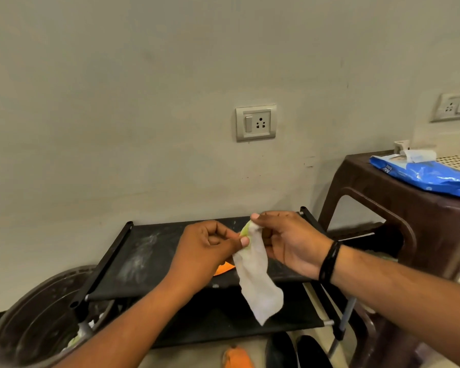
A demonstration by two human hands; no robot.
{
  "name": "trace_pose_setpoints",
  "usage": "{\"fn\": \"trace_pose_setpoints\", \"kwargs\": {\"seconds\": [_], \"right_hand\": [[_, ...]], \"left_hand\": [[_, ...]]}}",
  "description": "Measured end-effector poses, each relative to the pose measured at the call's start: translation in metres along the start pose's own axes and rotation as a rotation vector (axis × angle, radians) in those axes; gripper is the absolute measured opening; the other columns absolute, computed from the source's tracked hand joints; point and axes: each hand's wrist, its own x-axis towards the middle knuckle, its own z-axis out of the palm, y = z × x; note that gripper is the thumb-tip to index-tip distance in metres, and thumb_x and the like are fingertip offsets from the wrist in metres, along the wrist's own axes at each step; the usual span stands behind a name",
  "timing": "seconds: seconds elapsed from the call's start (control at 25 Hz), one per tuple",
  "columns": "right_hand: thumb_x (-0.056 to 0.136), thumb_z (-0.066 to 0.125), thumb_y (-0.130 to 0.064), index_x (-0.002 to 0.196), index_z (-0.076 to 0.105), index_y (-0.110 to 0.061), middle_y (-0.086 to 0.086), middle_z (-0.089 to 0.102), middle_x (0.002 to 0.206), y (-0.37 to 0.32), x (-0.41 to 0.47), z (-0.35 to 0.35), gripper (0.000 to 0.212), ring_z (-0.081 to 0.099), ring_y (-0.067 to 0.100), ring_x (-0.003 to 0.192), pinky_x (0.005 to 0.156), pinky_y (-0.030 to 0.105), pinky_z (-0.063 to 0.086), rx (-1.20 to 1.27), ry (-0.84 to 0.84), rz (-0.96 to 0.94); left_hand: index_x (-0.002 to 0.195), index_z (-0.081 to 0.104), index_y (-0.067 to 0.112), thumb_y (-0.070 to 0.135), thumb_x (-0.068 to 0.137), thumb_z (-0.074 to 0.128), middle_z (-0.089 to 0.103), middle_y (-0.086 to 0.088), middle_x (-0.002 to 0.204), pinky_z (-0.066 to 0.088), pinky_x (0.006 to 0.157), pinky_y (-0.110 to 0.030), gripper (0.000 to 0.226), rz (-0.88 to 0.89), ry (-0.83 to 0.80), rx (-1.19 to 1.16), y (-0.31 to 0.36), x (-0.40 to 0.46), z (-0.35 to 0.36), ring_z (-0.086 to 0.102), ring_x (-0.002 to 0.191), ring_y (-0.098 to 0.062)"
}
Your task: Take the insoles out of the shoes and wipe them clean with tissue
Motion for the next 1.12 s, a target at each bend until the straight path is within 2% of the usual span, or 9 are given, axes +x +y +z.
{"fn": "trace_pose_setpoints", "kwargs": {"seconds": [0.16,0.32,0.44,0.52,0.64,0.8,0.92,1.04,1.12], "right_hand": [[0.098,0.055,-0.018,0.080,0.058,-0.002,0.027,0.064,0.085,-0.014,0.026,-0.007,0.024,0.069,0.039,0.087,0.075,0.042,0.059,-0.014,-0.008,0.011],[0.094,0.063,-0.017,0.078,0.057,-0.005,0.015,0.060,0.066,-0.012,0.045,-0.020,0.020,0.067,0.025,0.056,0.049,0.029,0.056,-0.051,0.000,0.126],[0.088,0.071,-0.012,0.086,0.062,0.000,0.017,0.064,0.066,0.006,0.055,-0.039,0.015,0.063,0.024,0.048,0.044,0.026,0.051,-0.422,0.060,0.082],[0.086,0.072,-0.014,0.084,0.066,-0.006,0.008,0.069,0.070,0.017,0.069,-0.051,0.010,0.067,0.022,0.055,0.048,0.023,0.049,-0.910,0.151,-0.129],[0.088,0.067,-0.016,0.085,0.071,-0.017,-0.006,0.065,0.083,0.026,0.088,-0.041,0.005,0.066,0.018,0.086,0.063,0.019,0.041,-1.291,0.089,-0.363],[0.089,0.058,-0.011,0.098,0.076,-0.008,0.007,0.068,0.102,0.067,0.105,-0.008,0.020,0.063,0.019,0.093,0.076,0.025,0.048,-1.447,-0.166,-0.396],[0.088,0.056,-0.020,0.083,0.072,-0.004,0.017,0.067,0.092,0.092,0.106,0.005,0.023,0.064,0.030,0.082,0.074,0.042,0.056,-1.492,-0.294,-0.333],[0.089,0.054,-0.024,0.080,0.071,-0.005,0.018,0.067,0.090,0.095,0.110,-0.003,0.027,0.064,0.031,0.080,0.073,0.045,0.055,-1.500,-0.321,-0.323],[0.091,0.056,-0.014,0.088,0.073,-0.006,0.013,0.069,0.097,0.090,0.111,-0.013,0.018,0.064,0.028,0.088,0.081,0.041,0.054,-1.547,-0.291,-0.327]], "left_hand": [[0.079,0.069,0.003,0.024,0.084,0.081,0.076,-0.006,0.070,0.051,0.059,-0.020,0.025,-0.036,0.007,0.066,-0.017,0.007,-0.007,0.072,0.064,-0.021],[0.077,0.076,0.018,0.021,0.081,0.083,0.076,0.003,0.074,0.052,0.066,-0.021,0.009,-0.052,-0.010,0.333,-0.050,0.025,-0.031,0.070,0.069,-0.010],[0.098,0.076,0.022,0.027,0.079,0.084,0.074,0.010,0.095,0.051,0.080,-0.021,0.021,-0.114,-0.080,0.594,-0.071,0.033,-0.041,0.068,0.092,-0.009],[0.115,0.069,0.021,0.038,0.083,0.080,0.068,0.008,0.107,0.052,0.088,-0.028,0.038,-0.181,-0.225,0.757,-0.084,0.031,-0.036,0.066,0.101,-0.014],[0.096,0.064,0.017,0.045,0.087,0.073,0.066,-0.002,0.089,0.051,0.076,-0.036,0.031,-0.145,-0.250,0.909,-0.098,0.030,-0.024,0.065,0.084,-0.022],[0.106,0.075,0.017,0.042,0.082,0.079,0.074,-0.003,0.098,0.057,0.085,-0.042,0.035,-0.138,-0.134,0.853,-0.108,0.031,-0.019,0.069,0.090,-0.020],[0.101,0.078,0.022,0.046,0.079,0.079,0.076,0.002,0.089,0.057,0.081,-0.045,0.033,-0.155,-0.113,0.810,-0.113,0.029,-0.020,0.070,0.083,-0.015],[0.105,0.077,0.036,0.069,0.072,0.066,0.075,0.015,0.096,0.055,0.085,-0.044,0.048,-0.157,-0.074,0.874,-0.115,0.026,-0.024,0.068,0.091,-0.005],[0.112,0.075,0.040,0.061,0.082,0.069,0.074,0.018,0.106,0.052,0.092,-0.046,0.037,-0.165,-0.035,0.910,-0.119,0.025,-0.029,0.065,0.101,-0.004]]}}
